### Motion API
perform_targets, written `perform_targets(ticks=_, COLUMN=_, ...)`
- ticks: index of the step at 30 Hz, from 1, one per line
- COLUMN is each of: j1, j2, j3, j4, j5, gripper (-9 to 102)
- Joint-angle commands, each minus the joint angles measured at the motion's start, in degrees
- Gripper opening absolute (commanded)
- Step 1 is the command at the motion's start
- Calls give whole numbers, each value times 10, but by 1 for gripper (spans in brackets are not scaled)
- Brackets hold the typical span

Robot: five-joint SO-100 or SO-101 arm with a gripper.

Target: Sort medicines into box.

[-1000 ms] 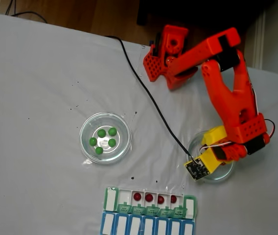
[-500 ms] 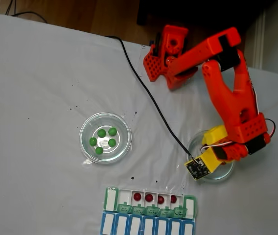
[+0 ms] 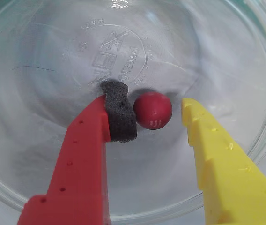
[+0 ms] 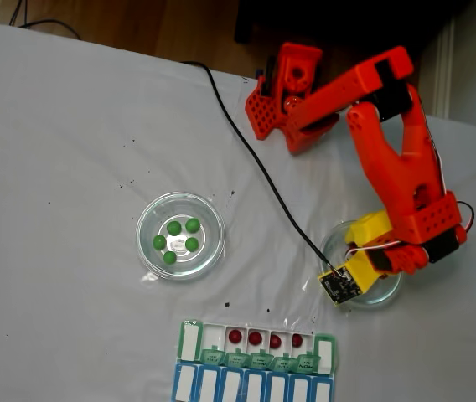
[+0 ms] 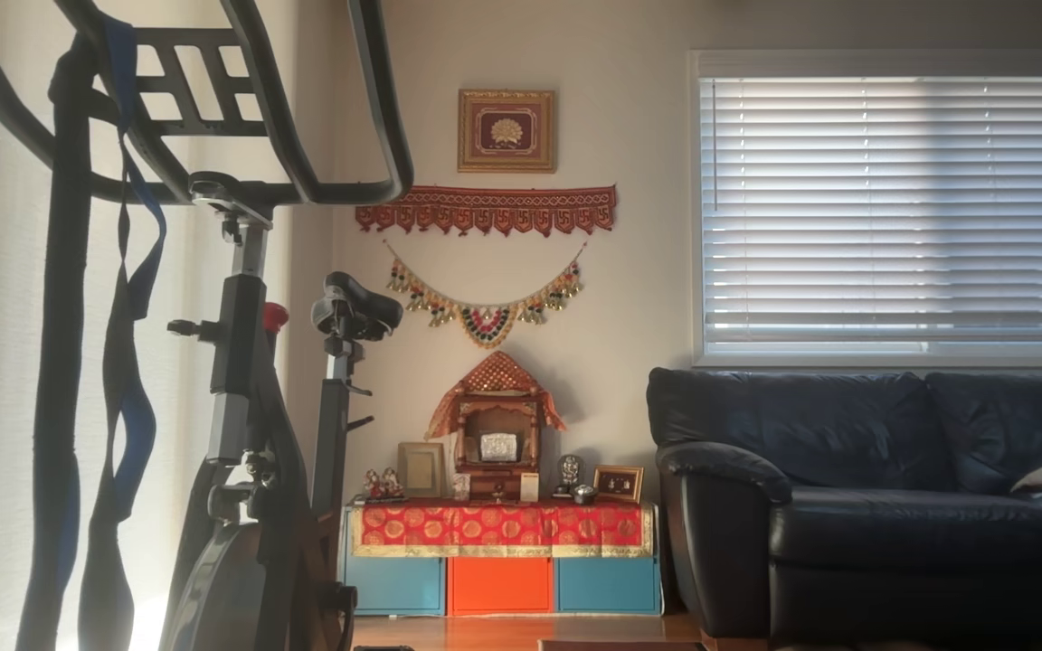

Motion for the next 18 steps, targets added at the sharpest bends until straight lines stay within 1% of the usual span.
perform_targets(ticks=1, j1=-22, j2=29, j3=-6, j4=21, j5=8, gripper=18)
perform_targets(ticks=12, j1=-39, j2=43, j3=-11, j4=25, j5=29, gripper=18)
perform_targets(ticks=18, j1=-41, j2=24, j3=-14, j4=24, j5=36, gripper=18)
